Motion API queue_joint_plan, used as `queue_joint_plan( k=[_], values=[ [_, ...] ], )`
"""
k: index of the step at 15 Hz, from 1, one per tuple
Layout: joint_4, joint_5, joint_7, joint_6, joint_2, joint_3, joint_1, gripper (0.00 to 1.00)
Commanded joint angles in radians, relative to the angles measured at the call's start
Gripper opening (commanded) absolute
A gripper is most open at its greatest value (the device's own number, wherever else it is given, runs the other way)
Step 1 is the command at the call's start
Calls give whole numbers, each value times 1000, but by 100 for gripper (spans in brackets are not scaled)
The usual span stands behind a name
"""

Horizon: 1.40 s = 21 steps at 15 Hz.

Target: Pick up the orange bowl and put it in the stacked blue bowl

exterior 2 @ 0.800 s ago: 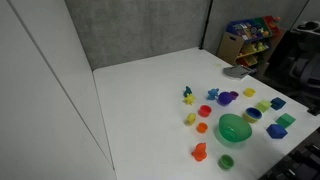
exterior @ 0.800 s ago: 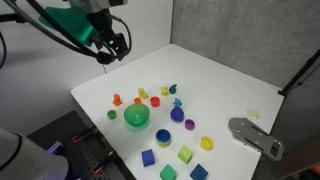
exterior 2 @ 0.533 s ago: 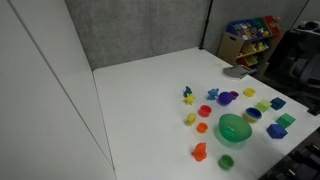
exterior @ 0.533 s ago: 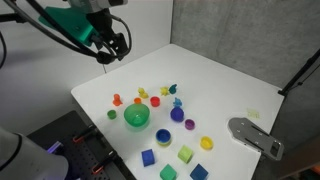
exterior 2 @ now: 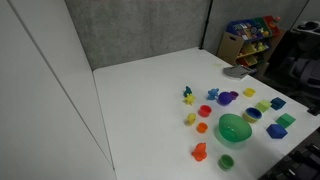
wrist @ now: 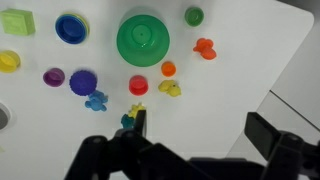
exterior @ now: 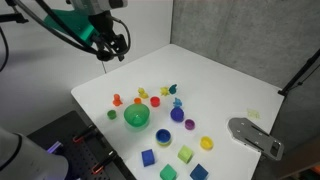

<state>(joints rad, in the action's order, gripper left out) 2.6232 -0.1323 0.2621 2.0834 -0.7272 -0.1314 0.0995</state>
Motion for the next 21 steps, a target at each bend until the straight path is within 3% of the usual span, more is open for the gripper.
queue_joint_plan(
  k=[1,14,21],
  values=[
    [-31,-9,-73,64,91,51,-13,100],
    [-139,31,-206,331,572,128,-40,100],
    [-251,127,-285,412,864,136,-41,100]
  ],
)
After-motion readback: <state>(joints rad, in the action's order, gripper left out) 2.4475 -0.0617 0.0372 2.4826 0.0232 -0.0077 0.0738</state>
